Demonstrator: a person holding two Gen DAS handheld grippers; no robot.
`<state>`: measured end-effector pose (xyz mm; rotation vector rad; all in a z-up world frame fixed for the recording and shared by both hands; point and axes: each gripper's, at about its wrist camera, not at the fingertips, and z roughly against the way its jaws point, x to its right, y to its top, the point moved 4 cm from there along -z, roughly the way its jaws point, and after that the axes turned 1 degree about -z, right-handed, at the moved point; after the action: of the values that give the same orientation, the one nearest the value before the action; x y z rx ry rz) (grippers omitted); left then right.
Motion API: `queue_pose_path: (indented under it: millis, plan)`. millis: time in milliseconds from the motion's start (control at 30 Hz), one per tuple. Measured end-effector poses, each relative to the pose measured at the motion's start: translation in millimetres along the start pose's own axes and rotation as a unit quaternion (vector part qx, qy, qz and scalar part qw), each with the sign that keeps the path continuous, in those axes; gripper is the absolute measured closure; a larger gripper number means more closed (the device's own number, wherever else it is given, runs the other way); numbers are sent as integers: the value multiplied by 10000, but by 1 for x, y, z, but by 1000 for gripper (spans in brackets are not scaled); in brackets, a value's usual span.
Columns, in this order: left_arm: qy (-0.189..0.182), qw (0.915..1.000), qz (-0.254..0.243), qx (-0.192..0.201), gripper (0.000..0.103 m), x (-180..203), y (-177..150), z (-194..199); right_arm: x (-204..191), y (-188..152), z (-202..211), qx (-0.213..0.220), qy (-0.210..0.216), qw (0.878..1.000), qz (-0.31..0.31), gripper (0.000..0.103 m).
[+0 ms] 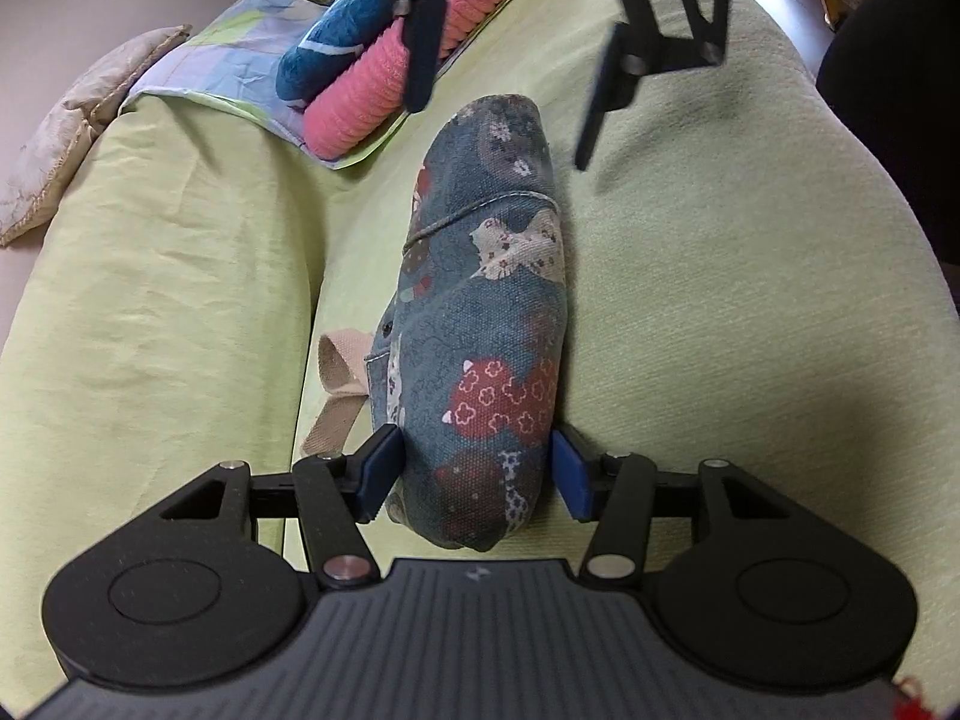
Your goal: Fold shopping bag
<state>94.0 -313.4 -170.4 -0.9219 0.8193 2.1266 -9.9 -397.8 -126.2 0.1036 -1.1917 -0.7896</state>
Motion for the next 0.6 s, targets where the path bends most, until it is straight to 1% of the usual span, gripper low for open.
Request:
queue_pose_path:
  millis: [100, 233, 333, 400, 433, 500, 600]
  plan:
    - [-33, 10000, 51, 48, 47, -1, -1, 1, -11, -8, -7, 88, -171, 9970, 745, 36]
    - [-70, 9998, 115, 138, 47, -4, -4, 1, -14, -7, -18, 499, -370, 9914, 1152, 36]
    - [-132, 9994, 217, 216, 47, -5, -9, 4, -11, -2, -25, 691, -182, 9889, 1306, 36]
    - [-186, 9990, 277, 295, 47, -7, -11, 4, -6, -4, -27, 815, 0, 9887, 1255, 38]
    - [-219, 9987, 309, 335, 47, -9, -13, 4, -5, -4, -28, 831, 113, 9887, 1245, 44]
    - [-315, 9979, 402, 406, 47, -13, -15, 3, -3, -3, -32, 867, 285, 9877, 1268, 46]
    - [-456, 9961, 564, 498, 46, -19, -18, 2, 2, 2, -40, 790, 529, 9890, 1129, 47]
